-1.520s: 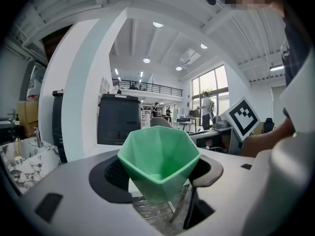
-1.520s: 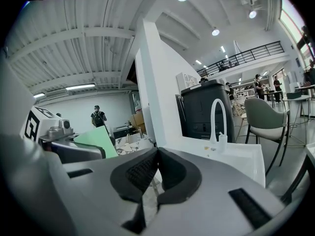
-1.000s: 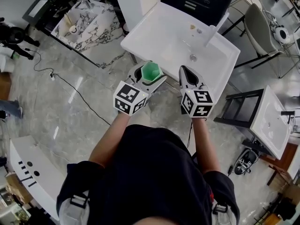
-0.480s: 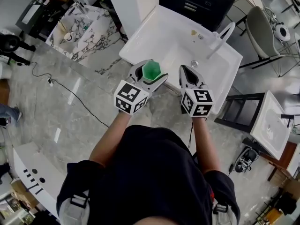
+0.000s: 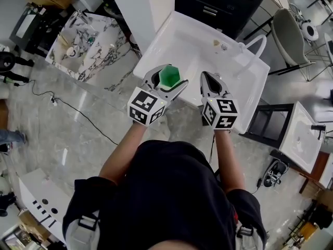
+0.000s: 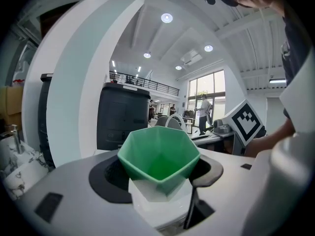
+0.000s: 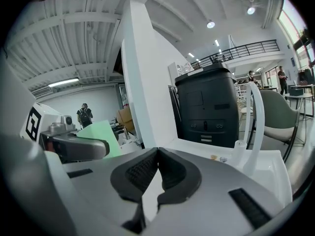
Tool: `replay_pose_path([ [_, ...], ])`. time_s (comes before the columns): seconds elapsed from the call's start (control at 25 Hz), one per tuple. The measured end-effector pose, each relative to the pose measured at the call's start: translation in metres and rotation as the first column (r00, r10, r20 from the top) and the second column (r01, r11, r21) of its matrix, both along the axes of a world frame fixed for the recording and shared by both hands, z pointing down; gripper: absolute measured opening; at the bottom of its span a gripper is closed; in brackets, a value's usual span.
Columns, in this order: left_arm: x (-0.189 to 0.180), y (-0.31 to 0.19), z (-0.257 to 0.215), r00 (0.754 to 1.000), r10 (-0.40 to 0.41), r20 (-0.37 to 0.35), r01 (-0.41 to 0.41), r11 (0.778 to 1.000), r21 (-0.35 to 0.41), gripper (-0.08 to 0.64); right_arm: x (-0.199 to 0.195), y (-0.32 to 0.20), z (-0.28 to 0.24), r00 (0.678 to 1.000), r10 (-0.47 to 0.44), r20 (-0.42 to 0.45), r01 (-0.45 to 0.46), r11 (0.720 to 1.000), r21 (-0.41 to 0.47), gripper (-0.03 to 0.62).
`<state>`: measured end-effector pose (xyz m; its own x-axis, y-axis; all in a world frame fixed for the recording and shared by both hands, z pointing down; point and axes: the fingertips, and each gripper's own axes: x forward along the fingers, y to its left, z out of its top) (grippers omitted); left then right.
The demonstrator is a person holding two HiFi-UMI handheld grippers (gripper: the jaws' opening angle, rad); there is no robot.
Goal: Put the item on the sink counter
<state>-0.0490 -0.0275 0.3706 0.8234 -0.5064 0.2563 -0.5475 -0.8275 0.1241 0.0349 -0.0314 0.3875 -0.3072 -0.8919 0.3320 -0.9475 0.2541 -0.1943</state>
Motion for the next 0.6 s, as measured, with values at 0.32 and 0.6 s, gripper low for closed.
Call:
replay_pose_path([
  [0.32,-0.018,-0.037,0.002,0.999,0.028,-0.023,-0.029,1.000,-0.012,0.316,-0.019,-0.034,0.000,1.000,0.026,-0.016,-0.026,1.000,-0.005,0.034],
  [0.6,-0.028,-0.062,0.006,0.997,0.069,-0.021,-0.069,0.998,-0.011,0.316,-0.031,-0.057,0.000,0.998,0.056,-0.025,-0.056,0.998,0.001,0.034],
])
